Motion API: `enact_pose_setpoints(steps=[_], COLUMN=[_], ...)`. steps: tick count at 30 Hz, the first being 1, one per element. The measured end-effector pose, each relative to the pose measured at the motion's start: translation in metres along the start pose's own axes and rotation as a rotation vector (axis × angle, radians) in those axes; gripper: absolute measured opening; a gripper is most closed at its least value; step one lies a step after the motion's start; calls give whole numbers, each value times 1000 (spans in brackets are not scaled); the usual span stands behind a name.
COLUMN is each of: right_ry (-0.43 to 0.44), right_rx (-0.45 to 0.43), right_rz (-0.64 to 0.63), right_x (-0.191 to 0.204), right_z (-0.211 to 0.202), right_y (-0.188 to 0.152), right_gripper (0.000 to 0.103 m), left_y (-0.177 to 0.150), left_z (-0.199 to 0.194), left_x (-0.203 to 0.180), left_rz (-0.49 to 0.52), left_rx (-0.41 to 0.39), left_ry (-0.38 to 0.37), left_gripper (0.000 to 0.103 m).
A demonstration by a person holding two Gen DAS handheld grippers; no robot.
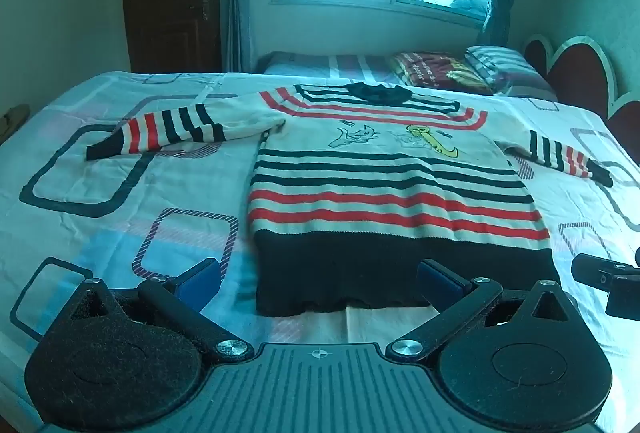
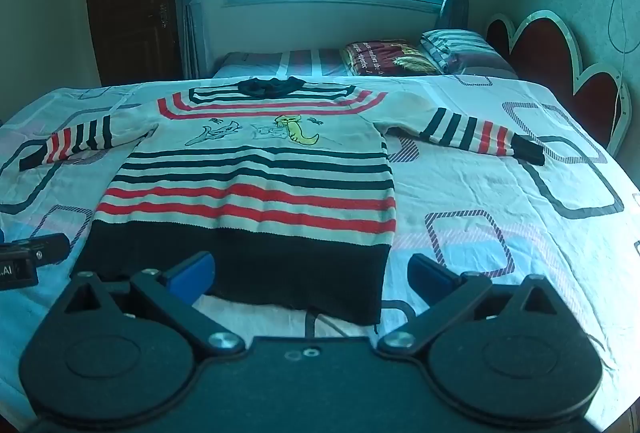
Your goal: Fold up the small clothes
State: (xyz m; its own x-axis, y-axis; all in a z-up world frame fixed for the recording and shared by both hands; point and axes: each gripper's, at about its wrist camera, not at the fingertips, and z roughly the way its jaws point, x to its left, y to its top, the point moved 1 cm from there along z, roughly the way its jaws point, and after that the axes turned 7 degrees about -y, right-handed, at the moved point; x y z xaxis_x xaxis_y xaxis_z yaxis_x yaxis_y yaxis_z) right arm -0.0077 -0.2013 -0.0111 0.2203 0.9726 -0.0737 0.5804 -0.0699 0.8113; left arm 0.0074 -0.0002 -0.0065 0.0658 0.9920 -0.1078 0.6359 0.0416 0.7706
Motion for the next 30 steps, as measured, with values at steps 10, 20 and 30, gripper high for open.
enact_pose_setpoints(steps=[10, 20, 30], right_ry=[5, 10, 7], right_rx=[1, 6, 2], right_rz=[-5, -3, -4], right_x=[2, 1, 4], right_z=[1, 1, 2], right_y=[-4, 0, 1], right_gripper=[102, 102, 102], left_y=[-1, 0, 2], left_z=[-1, -2, 0], left_x=[1, 3, 4], left_rz=[0, 0, -2], left_rx=[-5, 0, 3], left_ry=[4, 3, 6], left_gripper=[103, 103, 103])
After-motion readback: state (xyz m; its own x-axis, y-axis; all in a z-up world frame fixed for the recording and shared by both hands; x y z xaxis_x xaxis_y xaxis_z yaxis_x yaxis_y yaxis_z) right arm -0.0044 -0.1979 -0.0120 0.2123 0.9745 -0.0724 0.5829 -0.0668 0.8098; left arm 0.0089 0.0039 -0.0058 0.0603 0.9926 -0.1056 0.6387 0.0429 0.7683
